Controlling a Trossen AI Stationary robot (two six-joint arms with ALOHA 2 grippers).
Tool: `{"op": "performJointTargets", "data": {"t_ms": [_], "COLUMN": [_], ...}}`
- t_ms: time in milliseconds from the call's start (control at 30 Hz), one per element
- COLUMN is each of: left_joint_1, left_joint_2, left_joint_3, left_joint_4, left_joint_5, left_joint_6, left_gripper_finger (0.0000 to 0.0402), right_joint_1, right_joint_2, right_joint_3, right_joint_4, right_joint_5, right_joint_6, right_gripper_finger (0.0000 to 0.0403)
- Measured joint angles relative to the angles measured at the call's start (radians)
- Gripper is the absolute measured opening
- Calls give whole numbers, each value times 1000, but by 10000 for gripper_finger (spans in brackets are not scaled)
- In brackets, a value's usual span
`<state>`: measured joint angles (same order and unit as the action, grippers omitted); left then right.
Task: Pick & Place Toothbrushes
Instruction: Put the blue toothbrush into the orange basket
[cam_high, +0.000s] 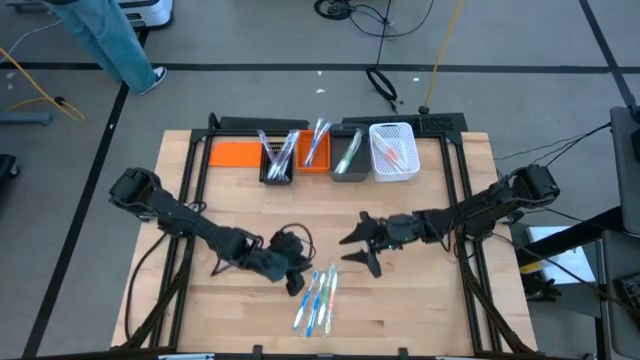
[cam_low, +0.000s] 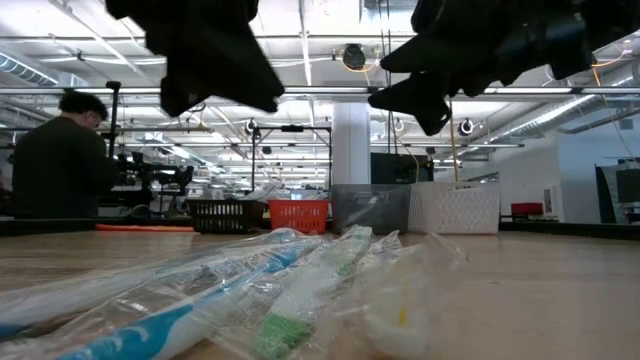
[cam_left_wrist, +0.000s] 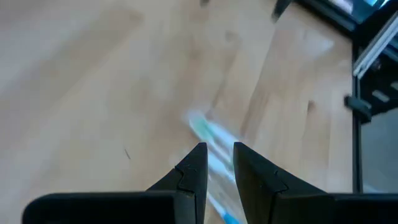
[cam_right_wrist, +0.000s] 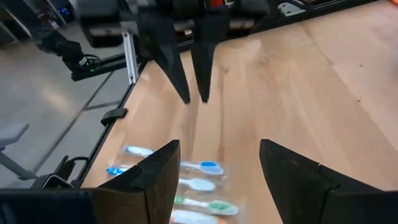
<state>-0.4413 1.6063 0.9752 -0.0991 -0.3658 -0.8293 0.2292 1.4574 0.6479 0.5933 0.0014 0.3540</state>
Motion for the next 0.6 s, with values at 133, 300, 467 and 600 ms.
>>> {"op": "performJointTargets", "data": {"t_ms": [133, 300, 467, 600], "left_joint_1": [-41, -60, -60, -45], "left_joint_2": [75, 166, 254, 306], "left_joint_3": [0, 0, 0, 0], "left_joint_4": [-3, 20, 130, 198], "left_joint_5": [5, 45, 137, 208], "left_joint_6": [-99, -181, -204, -197], "left_gripper_finger": [76, 76, 76, 76], "right_joint_1": [64, 109, 121, 120], "right_joint_2": [0, 0, 0, 0], "right_joint_3": [0, 0, 0, 0], "right_joint_4": [0, -9, -15, -24], "right_joint_5": [80, 153, 185, 186], "right_joint_6": [-2, -3, -7, -15], "right_gripper_finger": [212, 212, 212, 212]}}
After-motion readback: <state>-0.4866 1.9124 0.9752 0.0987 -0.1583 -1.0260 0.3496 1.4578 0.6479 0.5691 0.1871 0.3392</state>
